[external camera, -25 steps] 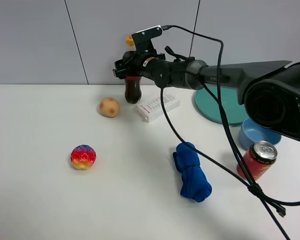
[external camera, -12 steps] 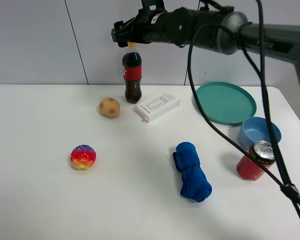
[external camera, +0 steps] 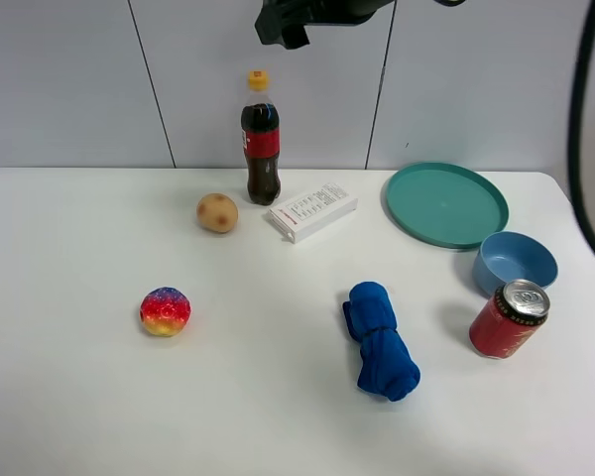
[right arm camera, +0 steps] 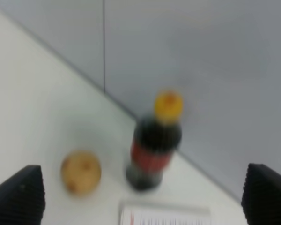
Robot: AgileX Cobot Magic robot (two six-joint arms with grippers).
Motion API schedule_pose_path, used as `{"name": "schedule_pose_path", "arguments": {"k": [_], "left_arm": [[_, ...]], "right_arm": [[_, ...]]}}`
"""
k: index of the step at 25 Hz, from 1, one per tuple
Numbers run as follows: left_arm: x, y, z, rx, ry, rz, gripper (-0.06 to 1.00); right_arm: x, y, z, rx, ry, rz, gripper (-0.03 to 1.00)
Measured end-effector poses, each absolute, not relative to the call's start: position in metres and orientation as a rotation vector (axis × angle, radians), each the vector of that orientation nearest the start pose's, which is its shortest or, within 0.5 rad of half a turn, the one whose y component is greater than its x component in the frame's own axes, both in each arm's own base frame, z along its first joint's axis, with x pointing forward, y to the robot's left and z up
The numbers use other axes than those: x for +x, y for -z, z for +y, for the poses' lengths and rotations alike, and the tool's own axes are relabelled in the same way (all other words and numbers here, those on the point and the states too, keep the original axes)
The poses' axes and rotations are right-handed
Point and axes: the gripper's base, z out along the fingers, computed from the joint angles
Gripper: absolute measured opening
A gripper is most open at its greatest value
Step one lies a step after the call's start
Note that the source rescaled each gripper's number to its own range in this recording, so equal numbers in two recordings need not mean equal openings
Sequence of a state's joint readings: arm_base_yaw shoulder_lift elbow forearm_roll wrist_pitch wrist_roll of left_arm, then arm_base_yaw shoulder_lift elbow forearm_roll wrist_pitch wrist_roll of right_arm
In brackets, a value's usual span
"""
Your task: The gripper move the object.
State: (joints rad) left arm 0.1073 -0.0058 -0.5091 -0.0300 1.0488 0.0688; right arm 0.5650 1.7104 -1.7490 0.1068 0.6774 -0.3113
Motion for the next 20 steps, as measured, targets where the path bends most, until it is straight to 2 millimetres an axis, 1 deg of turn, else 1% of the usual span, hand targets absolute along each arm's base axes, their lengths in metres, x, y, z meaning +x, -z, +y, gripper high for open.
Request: {"name": "schedule_pose_path", "arguments": {"k": [5,9,13,18,20], "left_arm": [[-0.006,-0.281,-0.003,-0.037,-0.076,2.018,1.0],[-0.006,-0.281,-0.003,-0.037,-0.076,2.018,1.0],[-0.006,-0.281,-0.003,-0.037,-0.076,2.018,1.0],[-0.006,-0.281,-0.003,-0.037,-0.076,2.018,1.0],[-0.006,-0.281,-0.003,-0.037,-0.076,2.018,1.0]], "right_arm": [[0.313,-0.414,0.204,-0.922,-0.25,2.053,0.58],[0.309,-0.42,0.18,-0.908,-0.197,2.124,0.58],[0.306,-0.426,0.143,-0.849,-0.102,2.225,0.58],[0.297,-0.438,0.09,-0.694,0.041,2.348,0.58],[0.293,-0.446,0.07,-0.621,0.092,2.345,0.58]]}}
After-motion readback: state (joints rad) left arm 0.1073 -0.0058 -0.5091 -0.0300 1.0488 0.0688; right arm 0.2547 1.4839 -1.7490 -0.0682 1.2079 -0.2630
